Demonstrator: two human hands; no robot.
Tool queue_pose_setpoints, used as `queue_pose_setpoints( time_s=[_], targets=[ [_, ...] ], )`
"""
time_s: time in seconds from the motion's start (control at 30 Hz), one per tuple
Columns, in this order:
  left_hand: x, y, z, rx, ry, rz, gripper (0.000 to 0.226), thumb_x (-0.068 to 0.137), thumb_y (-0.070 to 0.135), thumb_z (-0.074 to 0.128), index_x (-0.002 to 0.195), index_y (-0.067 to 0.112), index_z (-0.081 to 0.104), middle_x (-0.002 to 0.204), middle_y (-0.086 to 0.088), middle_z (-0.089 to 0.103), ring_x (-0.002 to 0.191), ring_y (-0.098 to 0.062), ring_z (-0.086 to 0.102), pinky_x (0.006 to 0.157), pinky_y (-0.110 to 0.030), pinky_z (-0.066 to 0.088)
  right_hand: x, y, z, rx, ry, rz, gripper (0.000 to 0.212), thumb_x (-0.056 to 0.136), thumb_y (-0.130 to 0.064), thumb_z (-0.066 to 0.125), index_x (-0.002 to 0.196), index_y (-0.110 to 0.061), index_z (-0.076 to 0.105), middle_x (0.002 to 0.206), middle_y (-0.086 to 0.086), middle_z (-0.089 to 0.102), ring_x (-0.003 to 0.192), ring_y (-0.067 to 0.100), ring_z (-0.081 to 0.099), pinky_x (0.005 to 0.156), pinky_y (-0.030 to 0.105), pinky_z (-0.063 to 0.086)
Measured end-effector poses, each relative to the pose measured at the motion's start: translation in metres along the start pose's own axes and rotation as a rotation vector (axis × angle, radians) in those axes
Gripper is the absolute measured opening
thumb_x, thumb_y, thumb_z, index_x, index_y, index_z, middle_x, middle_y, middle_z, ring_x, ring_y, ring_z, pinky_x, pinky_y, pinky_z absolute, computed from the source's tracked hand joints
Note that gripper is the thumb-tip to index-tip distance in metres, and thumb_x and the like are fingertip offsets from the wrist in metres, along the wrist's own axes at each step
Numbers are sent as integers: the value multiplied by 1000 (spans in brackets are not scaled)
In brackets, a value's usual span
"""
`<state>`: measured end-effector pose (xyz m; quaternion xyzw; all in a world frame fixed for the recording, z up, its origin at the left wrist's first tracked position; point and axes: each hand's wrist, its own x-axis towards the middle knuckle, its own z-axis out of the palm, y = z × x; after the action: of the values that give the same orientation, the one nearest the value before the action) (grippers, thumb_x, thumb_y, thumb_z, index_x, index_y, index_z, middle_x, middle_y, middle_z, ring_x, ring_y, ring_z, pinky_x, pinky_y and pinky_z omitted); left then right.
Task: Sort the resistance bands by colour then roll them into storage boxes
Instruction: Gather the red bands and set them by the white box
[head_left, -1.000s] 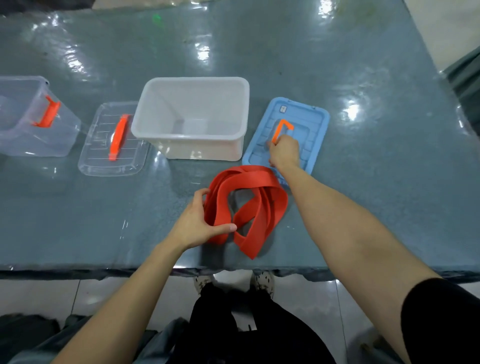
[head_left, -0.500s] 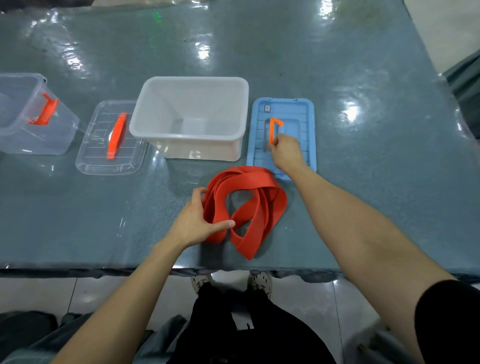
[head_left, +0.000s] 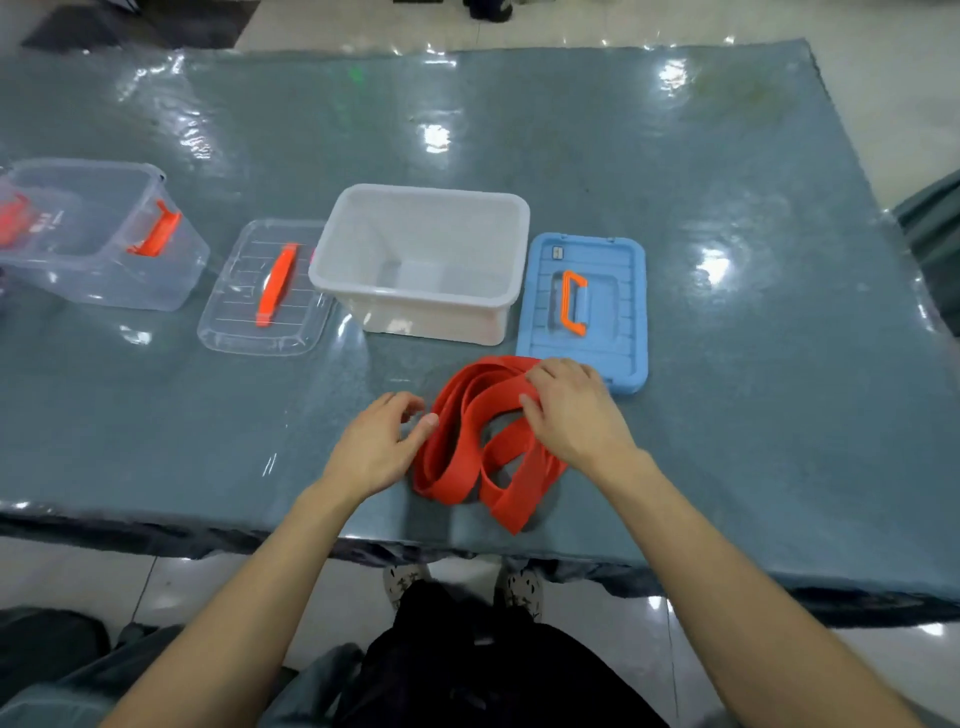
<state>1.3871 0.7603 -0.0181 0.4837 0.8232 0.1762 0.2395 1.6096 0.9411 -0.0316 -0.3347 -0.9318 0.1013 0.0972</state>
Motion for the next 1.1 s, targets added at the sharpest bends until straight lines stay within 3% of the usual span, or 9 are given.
queue_pose_setpoints(
  time_s=[0.1,0.3,0.57,0.87,1.0,1.1],
  targets=[
    [-6,-18,-22,222,75,51,34,102,54,60,122,28,67,121,6,71,112,-22,69,93,-42,57,4,-38,-1,-11,9,-95,26,94,-33,58,110,-17,71,114,5,70,112,30,63,103,49,46],
    [-25,-87,-72,494,238,36,27,96,43,70,114,23,71,108,-2,72,105,-32,70,90,-45,52,39,-130,28,-7,-27,-247,24,94,-28,58,112,-16,69,111,7,69,108,33,64,101,49,47],
    [-53,-255,-158,502,362,-57,27,96,44,67,112,22,70,106,0,69,101,-30,68,88,-44,51,125,-304,79,-32,-54,-343,17,91,-23,67,104,-13,71,101,9,70,96,35,67,90,45,51],
    [-85,-473,-292,466,306,-186,31,97,41,69,119,19,69,112,-4,69,107,-34,69,91,-46,55,226,-540,135,16,-155,-343,17,96,-22,61,107,-11,69,103,12,69,98,38,67,88,46,51],
    [-77,-521,-338,457,330,-211,30,99,41,68,119,19,70,112,-4,69,105,-33,68,89,-47,54,258,-597,146,24,-177,-342,25,99,-26,57,115,-10,69,111,11,69,106,36,65,95,46,50],
    [-64,-538,-357,395,330,-226,31,102,41,65,123,19,69,117,-3,69,105,-32,67,92,-46,53,283,-622,156,43,-181,-320,26,99,-26,56,114,-9,69,108,11,68,102,37,65,92,47,51]
  ],
)
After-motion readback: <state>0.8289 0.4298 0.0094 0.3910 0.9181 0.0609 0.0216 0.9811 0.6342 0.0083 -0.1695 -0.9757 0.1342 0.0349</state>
